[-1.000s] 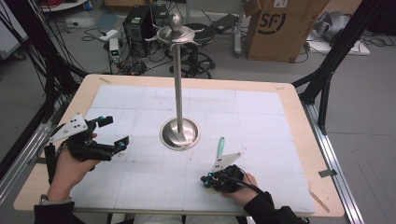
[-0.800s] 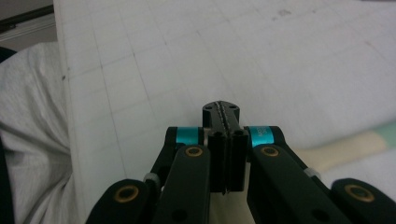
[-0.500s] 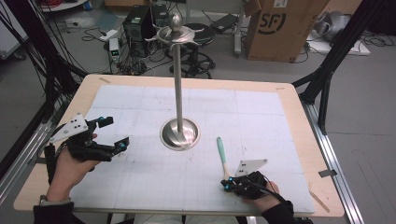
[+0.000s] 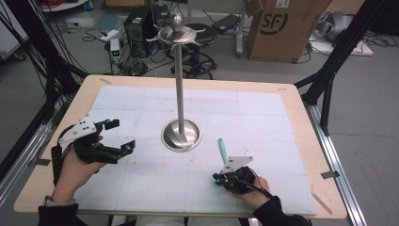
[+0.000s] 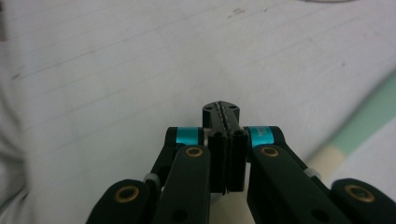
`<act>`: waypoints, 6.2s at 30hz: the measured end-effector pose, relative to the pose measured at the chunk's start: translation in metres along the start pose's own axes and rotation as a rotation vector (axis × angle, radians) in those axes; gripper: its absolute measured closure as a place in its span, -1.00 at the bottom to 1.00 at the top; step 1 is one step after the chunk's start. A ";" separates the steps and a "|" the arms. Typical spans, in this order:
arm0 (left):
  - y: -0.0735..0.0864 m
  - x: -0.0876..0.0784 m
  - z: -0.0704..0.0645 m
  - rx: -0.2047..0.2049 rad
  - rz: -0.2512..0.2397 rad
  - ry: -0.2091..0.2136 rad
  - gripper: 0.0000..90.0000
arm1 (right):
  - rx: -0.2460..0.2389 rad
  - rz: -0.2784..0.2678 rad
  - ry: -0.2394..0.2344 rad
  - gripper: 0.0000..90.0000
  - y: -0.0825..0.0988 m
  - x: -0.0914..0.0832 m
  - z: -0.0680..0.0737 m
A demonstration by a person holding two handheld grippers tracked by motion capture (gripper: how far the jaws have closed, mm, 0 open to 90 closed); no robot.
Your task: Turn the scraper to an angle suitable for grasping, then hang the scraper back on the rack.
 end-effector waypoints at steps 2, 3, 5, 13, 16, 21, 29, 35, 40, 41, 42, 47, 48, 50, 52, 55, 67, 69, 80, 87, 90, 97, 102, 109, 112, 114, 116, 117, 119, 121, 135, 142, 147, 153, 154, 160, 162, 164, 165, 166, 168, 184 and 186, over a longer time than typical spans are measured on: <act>0.000 -0.001 0.000 -0.003 -0.005 -0.003 -0.96 | 0.005 0.007 0.021 1.00 -0.006 0.007 -0.002; 0.000 -0.002 0.001 -0.004 -0.008 -0.003 -0.96 | 0.019 0.013 0.015 1.00 -0.007 0.007 -0.003; 0.000 -0.004 0.002 -0.008 -0.011 -0.007 -0.96 | 0.036 0.012 0.011 1.00 -0.005 0.006 -0.004; 0.000 -0.005 0.002 -0.006 -0.013 -0.002 -0.96 | 0.085 0.022 0.034 1.00 0.003 -0.001 -0.011; 0.001 -0.005 0.003 -0.008 -0.012 -0.005 -0.96 | 0.109 0.021 0.041 1.00 0.008 -0.005 -0.015; 0.002 -0.004 0.005 -0.011 -0.009 -0.006 -0.96 | 0.122 0.034 0.070 1.00 0.017 -0.014 -0.021; 0.002 -0.002 0.004 -0.015 -0.007 -0.002 -0.96 | 0.161 0.051 0.104 1.00 0.036 -0.031 -0.036; 0.002 -0.002 0.005 -0.014 -0.007 -0.002 -0.96 | 0.208 0.052 0.120 1.00 0.053 -0.046 -0.050; 0.003 0.003 0.003 -0.012 0.008 0.002 -0.96 | 0.242 -0.008 0.078 1.00 0.055 -0.047 -0.060; 0.003 0.003 0.002 -0.010 0.010 0.005 -0.96 | 0.250 -0.034 0.081 1.00 0.055 -0.048 -0.063; 0.003 0.004 0.002 -0.008 0.009 0.002 -0.96 | 0.259 -0.049 0.097 1.00 0.054 -0.049 -0.067; 0.002 0.003 0.001 -0.003 0.006 0.000 -0.96 | 0.295 -0.062 0.151 1.00 0.050 -0.047 -0.087; 0.002 0.003 0.001 -0.004 0.008 -0.002 -0.96 | 0.302 -0.059 0.152 1.00 0.049 -0.044 -0.091; 0.002 0.003 0.001 -0.002 0.012 0.000 -0.96 | 0.316 -0.048 0.156 1.00 0.048 -0.039 -0.097; 0.002 0.004 0.000 -0.001 0.011 0.002 -0.96 | 0.339 -0.034 0.147 1.00 0.049 -0.033 -0.102; 0.003 0.005 0.000 -0.002 0.016 0.001 -0.96 | 0.345 -0.043 0.135 1.00 0.048 -0.032 -0.104; 0.005 0.008 -0.001 0.006 0.027 -0.004 -0.96 | 0.229 -0.008 0.001 1.00 0.015 -0.007 -0.093; 0.006 0.008 0.000 0.005 0.026 -0.005 -0.96 | 0.182 -0.002 -0.026 1.00 0.009 -0.003 -0.086; 0.005 0.007 0.001 0.000 0.021 -0.004 -0.96 | 0.055 0.053 -0.136 1.00 -0.013 0.011 -0.055; 0.003 0.014 0.001 0.002 0.028 0.007 -0.96 | 0.007 0.050 -0.138 1.00 -0.015 0.012 -0.048; 0.002 0.019 0.000 0.007 0.030 0.018 -0.96 | 0.003 0.051 -0.127 1.00 -0.015 0.012 -0.047; 0.001 0.023 0.004 0.004 0.028 0.025 -0.96 | 0.048 -0.098 -0.118 0.42 -0.015 -0.010 -0.054; -0.001 0.023 0.005 0.001 0.021 0.027 -0.96 | 0.060 -0.128 -0.108 -0.14 -0.012 -0.018 -0.058; -0.002 0.021 0.004 0.001 0.014 0.029 -0.96 | 0.036 -0.148 -0.110 -0.50 -0.010 -0.038 -0.062; -0.002 0.020 0.004 0.002 0.013 0.029 -0.96 | 0.014 -0.149 -0.122 -0.52 -0.010 -0.043 -0.062; -0.002 0.021 0.004 0.001 0.013 0.027 -0.96 | -0.001 -0.144 -0.132 -0.52 -0.010 -0.046 -0.061; -0.003 0.021 0.004 0.001 0.013 0.028 -0.96 | -0.018 -0.134 -0.129 -0.52 -0.011 -0.048 -0.061; -0.004 0.022 0.003 0.002 0.012 0.030 -0.96 | -0.015 -0.119 -0.141 -0.52 -0.011 -0.049 -0.059; -0.005 0.024 0.002 0.004 0.015 0.033 -0.96 | -0.027 -0.087 -0.163 -0.52 -0.013 -0.049 -0.058; -0.005 0.025 0.001 0.009 0.017 0.037 -0.96 | -0.043 -0.047 -0.204 -0.51 -0.014 -0.049 -0.056; -0.006 0.023 0.000 0.008 0.021 0.037 -0.96 | -0.177 0.359 -0.196 -0.47 -0.027 -0.022 -0.050; -0.005 0.023 0.000 0.008 0.021 0.036 -0.96 | -0.224 0.463 -0.180 -0.21 -0.022 -0.011 -0.048; -0.005 0.024 0.000 0.008 0.026 0.038 -0.96 | -0.216 0.468 -0.192 0.12 -0.021 -0.014 -0.049; -0.003 0.025 0.000 0.009 0.034 0.037 -0.96 | -0.230 0.503 -0.164 0.41 -0.020 -0.018 -0.047; -0.003 0.025 0.000 0.009 0.035 0.037 -0.96 | -0.222 0.508 -0.159 0.42 -0.020 -0.018 -0.047; -0.003 0.025 0.001 0.009 0.041 0.034 -0.96 | -0.261 0.603 -0.119 0.67 -0.025 -0.016 -0.039; -0.002 0.025 0.001 0.007 0.042 0.033 -0.96 | -0.262 0.621 -0.111 0.76 -0.026 -0.016 -0.038; -0.002 0.025 0.001 0.006 0.042 0.034 -0.96 | -0.254 0.622 -0.113 0.77 -0.027 -0.016 -0.038; -0.002 0.025 0.001 0.006 0.042 0.034 -0.96 | -0.249 0.618 -0.119 0.77 -0.026 -0.016 -0.039; -0.002 0.025 0.001 0.005 0.041 0.034 -0.96 | -0.248 0.613 -0.119 0.78 -0.026 -0.016 -0.039; -0.002 0.025 0.001 0.005 0.037 0.034 -0.96 | -0.258 0.594 -0.114 0.78 -0.024 -0.017 -0.039; -0.002 0.025 0.001 0.007 0.040 0.031 -0.96 | -0.063 0.091 -0.041 0.78 -0.024 -0.055 -0.057; -0.002 0.025 0.001 0.008 0.039 0.032 -0.96 | -0.057 0.040 -0.034 0.79 -0.024 -0.059 -0.057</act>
Point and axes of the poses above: each handheld gripper's, and its own axes: x roughly forward along the jaws, y roughly out of its underside, z roughly to its left, the point moved 1 cm from there along x, roughly forward along the jaws, and after that the axes turned 4 degrees about z, right-handed, at the moved point
